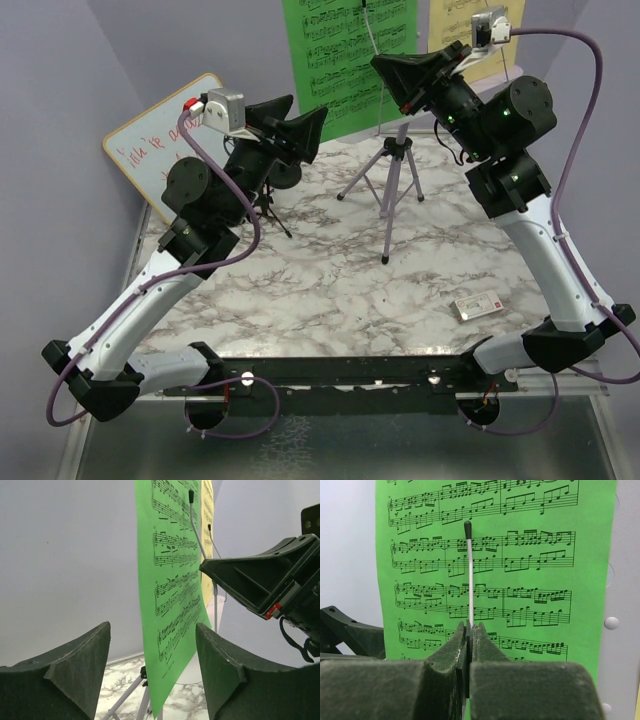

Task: Pack up the instrument practice props
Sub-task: Pick up the sheet music from the music stand.

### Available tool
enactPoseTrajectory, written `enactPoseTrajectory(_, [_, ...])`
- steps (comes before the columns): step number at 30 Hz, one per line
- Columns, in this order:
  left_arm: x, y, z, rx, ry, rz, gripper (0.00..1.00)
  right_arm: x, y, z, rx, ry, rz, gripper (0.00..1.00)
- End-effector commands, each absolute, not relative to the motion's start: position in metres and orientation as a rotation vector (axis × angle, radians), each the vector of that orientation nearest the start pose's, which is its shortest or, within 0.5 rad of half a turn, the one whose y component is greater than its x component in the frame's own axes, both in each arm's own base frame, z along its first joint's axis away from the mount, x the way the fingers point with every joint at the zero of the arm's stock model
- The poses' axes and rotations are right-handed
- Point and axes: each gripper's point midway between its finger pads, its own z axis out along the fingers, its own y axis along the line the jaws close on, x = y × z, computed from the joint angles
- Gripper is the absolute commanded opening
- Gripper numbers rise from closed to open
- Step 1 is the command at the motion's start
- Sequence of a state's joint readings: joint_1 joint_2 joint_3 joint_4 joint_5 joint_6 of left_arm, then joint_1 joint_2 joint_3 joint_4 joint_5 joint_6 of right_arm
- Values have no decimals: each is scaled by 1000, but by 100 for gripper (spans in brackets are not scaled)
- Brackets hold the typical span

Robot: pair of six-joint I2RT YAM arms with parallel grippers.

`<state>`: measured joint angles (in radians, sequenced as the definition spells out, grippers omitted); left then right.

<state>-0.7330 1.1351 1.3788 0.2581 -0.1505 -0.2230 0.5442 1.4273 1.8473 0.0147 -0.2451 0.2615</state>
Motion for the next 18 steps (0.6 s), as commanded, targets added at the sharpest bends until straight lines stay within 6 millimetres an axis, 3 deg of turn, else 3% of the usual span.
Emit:
enactPoseTrajectory(1, [273, -237, 569, 228, 1077, -795, 71, 308, 256, 613, -408, 1037, 869, 0])
enactPoseTrajectory(6, [284, -243, 570, 241, 1120, -801, 69, 306, 257, 614, -415, 1026, 879, 1])
enactPoseTrajectory(14, [298, -254, 572, 262, 1138, -890, 57, 306, 261, 611, -431, 1033, 898, 0])
enactPoseTrajectory(18, [288, -255, 578, 289, 1104, -931, 47, 306, 262, 612, -433, 1032, 897, 0])
